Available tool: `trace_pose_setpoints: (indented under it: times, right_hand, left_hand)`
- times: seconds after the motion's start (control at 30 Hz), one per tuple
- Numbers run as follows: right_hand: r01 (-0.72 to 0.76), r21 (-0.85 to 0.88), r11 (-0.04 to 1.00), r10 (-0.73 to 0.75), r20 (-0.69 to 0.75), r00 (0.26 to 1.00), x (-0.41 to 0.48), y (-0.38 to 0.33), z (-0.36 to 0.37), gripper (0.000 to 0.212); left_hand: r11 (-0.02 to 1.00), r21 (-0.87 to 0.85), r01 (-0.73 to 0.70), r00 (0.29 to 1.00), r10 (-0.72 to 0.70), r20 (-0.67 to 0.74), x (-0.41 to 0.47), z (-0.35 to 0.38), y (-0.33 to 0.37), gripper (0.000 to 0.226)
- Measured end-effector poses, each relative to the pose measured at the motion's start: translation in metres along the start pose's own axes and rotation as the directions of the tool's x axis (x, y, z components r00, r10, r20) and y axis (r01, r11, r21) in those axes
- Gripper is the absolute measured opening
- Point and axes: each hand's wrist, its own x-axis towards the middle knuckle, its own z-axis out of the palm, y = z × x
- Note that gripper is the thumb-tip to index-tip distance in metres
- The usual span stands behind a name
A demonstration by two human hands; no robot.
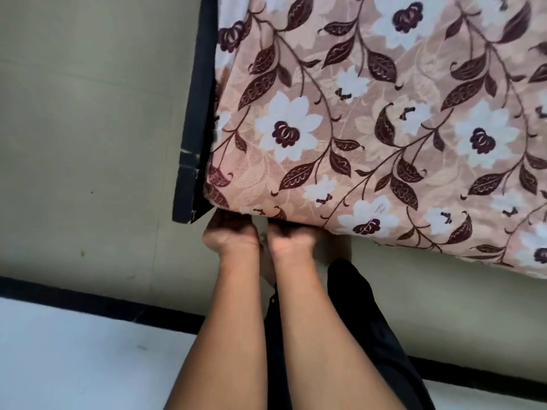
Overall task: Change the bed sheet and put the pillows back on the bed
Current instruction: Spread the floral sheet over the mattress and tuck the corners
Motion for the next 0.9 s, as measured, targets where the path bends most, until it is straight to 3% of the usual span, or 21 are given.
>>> trace_pose_setpoints:
  times: [0.07,0.13,0.2,0.27,0.3,0.4,0.47,0.5,0.57,0.6,0.63,0.7,0.77,0.83,0.9]
  right_hand:
    - [-0.054,-0.071,0.996,0.046,-0.110,0.993,0.010,0.007,-0.002,0.041]
    - [-0.076,-0.059,0.995,0.070,-0.093,0.993,0.016,0.010,-0.009,0.037]
    - [-0.165,0.018,0.986,0.166,-0.152,0.974,0.007,-0.002,-0.018,0.031]
    - [-0.135,0.061,0.989,0.145,-0.209,0.967,-0.003,-0.026,-0.036,0.028]
    - [-0.076,0.048,0.996,0.084,-0.220,0.972,-0.005,-0.038,-0.046,0.024]
    - [0.114,0.104,0.988,-0.079,-0.298,0.951,-0.004,-0.107,-0.088,0.025]
    - [0.195,0.141,0.971,-0.150,-0.279,0.949,0.002,-0.156,-0.116,0.021]
    - [0.212,0.158,0.964,-0.165,-0.267,0.950,0.001,-0.181,-0.127,0.019]
    - [0.232,0.062,0.971,-0.202,-0.312,0.928,0.005,-0.212,-0.145,0.015]
    - [0.256,-0.025,0.966,-0.249,-0.339,0.907,0.013,-0.220,-0.151,0.010]
    - [0.263,-0.158,0.952,-0.304,-0.383,0.872,0.021,-0.226,-0.155,0.008]
    - [0.221,-0.413,0.883,-0.392,-0.393,0.832,0.026,-0.241,-0.163,0.013]
    - [0.115,-0.591,0.798,-0.407,-0.390,0.826,0.021,-0.257,-0.172,0.019]
    - [0.091,-0.516,0.852,-0.352,-0.434,0.829,0.020,-0.273,-0.190,0.021]
    - [0.112,-0.444,0.889,-0.303,-0.387,0.871,0.028,-0.288,-0.212,0.018]
  left_hand:
    - [0.998,0.039,-0.045,0.978,0.052,-0.200,-0.013,-0.004,-0.006,0.049]
    - [0.989,0.122,-0.078,0.957,0.109,-0.268,-0.027,-0.002,-0.014,0.042]
    - [0.966,0.252,-0.058,0.973,0.111,-0.201,-0.040,-0.001,-0.021,0.039]
    - [0.898,0.441,0.007,0.989,0.059,-0.137,-0.043,-0.002,-0.027,0.036]
    - [0.817,0.575,0.048,0.987,0.049,-0.152,-0.042,-0.006,-0.028,0.033]
    - [0.435,0.888,0.148,0.982,0.040,-0.183,-0.050,-0.031,-0.055,0.022]
    - [0.129,0.985,0.114,0.993,-0.034,-0.110,-0.066,-0.048,-0.077,0.027]
    - [-0.073,0.996,0.045,0.994,-0.097,-0.052,-0.072,-0.058,-0.090,0.028]
    - [-0.475,0.855,-0.208,0.959,-0.271,0.083,-0.097,-0.065,-0.114,0.023]
    - [-0.596,0.722,-0.351,0.920,-0.365,0.145,-0.110,-0.062,-0.124,0.021]
    - [-0.652,0.595,-0.470,0.871,-0.451,0.194,-0.125,-0.055,-0.134,0.019]
    - [-0.662,0.341,-0.667,0.744,-0.611,0.269,-0.150,-0.046,-0.166,0.019]
    - [-0.629,0.082,-0.773,0.622,-0.727,0.292,-0.165,-0.040,-0.198,0.020]
    - [-0.518,-0.182,-0.836,0.469,-0.846,0.254,-0.178,-0.034,-0.228,0.018]
    - [-0.352,-0.378,-0.856,0.311,-0.936,0.167,-0.194,-0.028,-0.258,0.012]
